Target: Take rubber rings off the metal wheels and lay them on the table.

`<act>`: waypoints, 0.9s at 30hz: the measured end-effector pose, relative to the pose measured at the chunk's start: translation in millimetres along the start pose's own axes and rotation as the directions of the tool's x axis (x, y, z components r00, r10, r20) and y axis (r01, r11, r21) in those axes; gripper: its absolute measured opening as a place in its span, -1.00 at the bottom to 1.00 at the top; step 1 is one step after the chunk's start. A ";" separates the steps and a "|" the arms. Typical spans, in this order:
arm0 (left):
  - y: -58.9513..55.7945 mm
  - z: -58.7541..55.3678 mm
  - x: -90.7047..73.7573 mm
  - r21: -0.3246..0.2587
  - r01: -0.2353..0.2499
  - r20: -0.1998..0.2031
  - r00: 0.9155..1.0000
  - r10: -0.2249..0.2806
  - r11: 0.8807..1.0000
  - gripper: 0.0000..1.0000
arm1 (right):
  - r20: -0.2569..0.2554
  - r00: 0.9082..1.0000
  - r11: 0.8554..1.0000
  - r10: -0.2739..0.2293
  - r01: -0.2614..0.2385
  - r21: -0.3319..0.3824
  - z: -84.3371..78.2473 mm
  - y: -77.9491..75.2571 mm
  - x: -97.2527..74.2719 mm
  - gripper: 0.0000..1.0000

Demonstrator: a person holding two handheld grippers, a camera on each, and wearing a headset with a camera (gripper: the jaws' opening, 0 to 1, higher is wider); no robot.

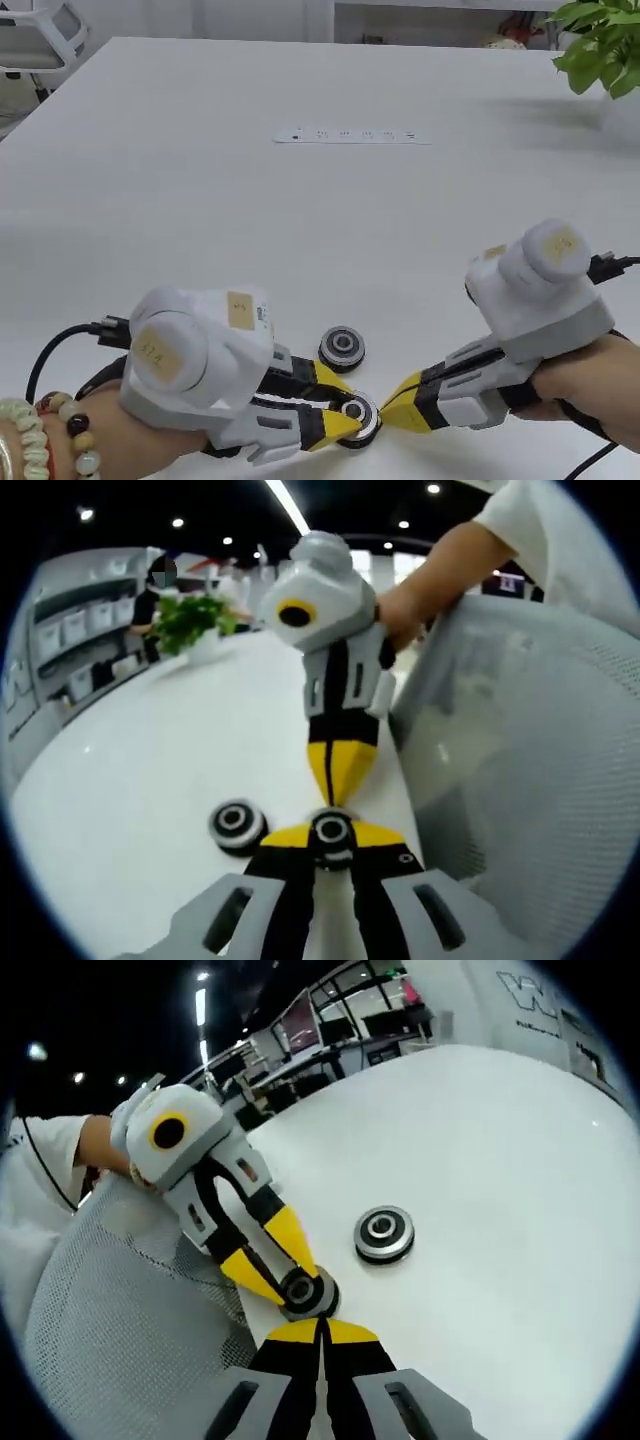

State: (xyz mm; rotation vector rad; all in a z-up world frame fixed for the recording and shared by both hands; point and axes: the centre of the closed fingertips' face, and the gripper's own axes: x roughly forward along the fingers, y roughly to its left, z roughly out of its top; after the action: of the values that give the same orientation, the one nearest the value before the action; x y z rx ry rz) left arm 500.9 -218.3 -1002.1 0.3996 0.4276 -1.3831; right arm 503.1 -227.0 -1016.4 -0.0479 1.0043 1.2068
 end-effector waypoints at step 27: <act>1.5 -0.1 0.1 -0.007 0.001 0.029 1.000 -0.001 1.000 -0.75 | 0.151 0.972 0.913 0.181 -0.224 0.342 10.1 9.3 -2.5 -1.00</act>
State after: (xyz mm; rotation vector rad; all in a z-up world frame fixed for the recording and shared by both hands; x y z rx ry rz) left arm 502.5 -218.1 -1002.3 0.3737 0.4089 -1.3867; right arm 502.0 -219.9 -1004.5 0.4195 1.1316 1.1812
